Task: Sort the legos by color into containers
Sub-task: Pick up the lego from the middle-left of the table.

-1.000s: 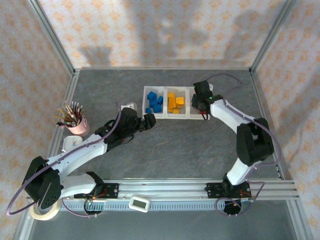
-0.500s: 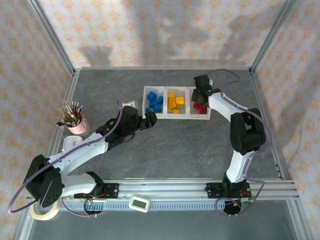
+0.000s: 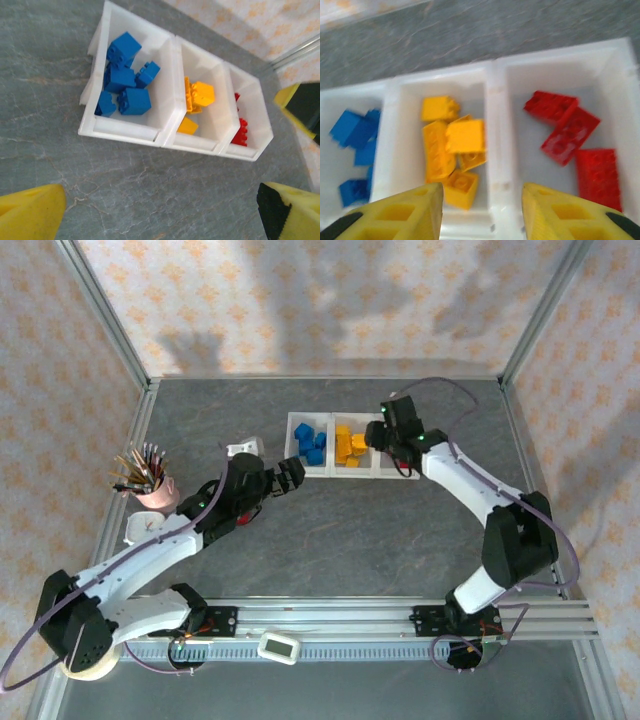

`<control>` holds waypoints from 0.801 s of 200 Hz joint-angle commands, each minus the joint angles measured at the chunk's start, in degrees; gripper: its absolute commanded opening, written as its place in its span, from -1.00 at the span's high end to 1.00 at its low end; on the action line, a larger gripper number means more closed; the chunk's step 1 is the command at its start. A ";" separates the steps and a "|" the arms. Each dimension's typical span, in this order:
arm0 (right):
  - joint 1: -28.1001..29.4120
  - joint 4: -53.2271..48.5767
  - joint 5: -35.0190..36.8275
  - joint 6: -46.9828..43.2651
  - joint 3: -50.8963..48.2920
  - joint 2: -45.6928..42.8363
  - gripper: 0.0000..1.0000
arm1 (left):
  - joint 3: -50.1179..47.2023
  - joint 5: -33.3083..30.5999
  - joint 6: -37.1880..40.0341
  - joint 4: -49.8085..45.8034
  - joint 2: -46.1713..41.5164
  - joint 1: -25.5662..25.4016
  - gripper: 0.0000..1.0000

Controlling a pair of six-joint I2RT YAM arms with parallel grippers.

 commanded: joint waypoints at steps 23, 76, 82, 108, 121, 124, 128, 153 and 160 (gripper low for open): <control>10.96 1.40 0.92 2.06 -3.30 -1.77 0.01 | -4.13 -5.91 -0.87 -6.12 -7.90 0.97 -0.98; 22.36 5.92 1.69 4.74 -0.86 7.02 -0.13 | -8.37 -9.33 -3.63 -12.12 -17.29 2.31 -0.98; 23.30 6.61 1.64 4.98 -0.20 8.30 -0.15 | -8.74 -9.75 -3.97 -12.74 -18.11 2.39 -0.98; 26.27 7.61 0.75 5.29 4.50 14.43 -0.24 | -9.49 -11.37 -5.15 -15.43 -21.32 2.86 -0.98; 27.38 7.37 0.59 5.45 7.47 17.33 -0.29 | -9.50 -11.98 -5.27 -16.50 -22.62 2.99 -0.98; 27.60 7.32 0.54 5.59 7.99 17.97 -0.30 | -9.45 -12.09 -5.35 -16.82 -22.91 2.97 -0.98; 27.94 7.36 0.47 5.62 8.93 18.79 -0.31 | -9.40 -12.55 -5.55 -17.30 -23.34 3.07 -0.98; 29.51 8.18 -1.02 5.25 13.53 23.68 -0.39 | -9.16 -14.67 -6.88 -20.32 -25.68 3.24 -0.98; 29.79 8.19 -1.63 4.89 14.93 25.07 -0.41 | -9.14 -15.00 -7.14 -21.00 -26.43 3.28 -0.98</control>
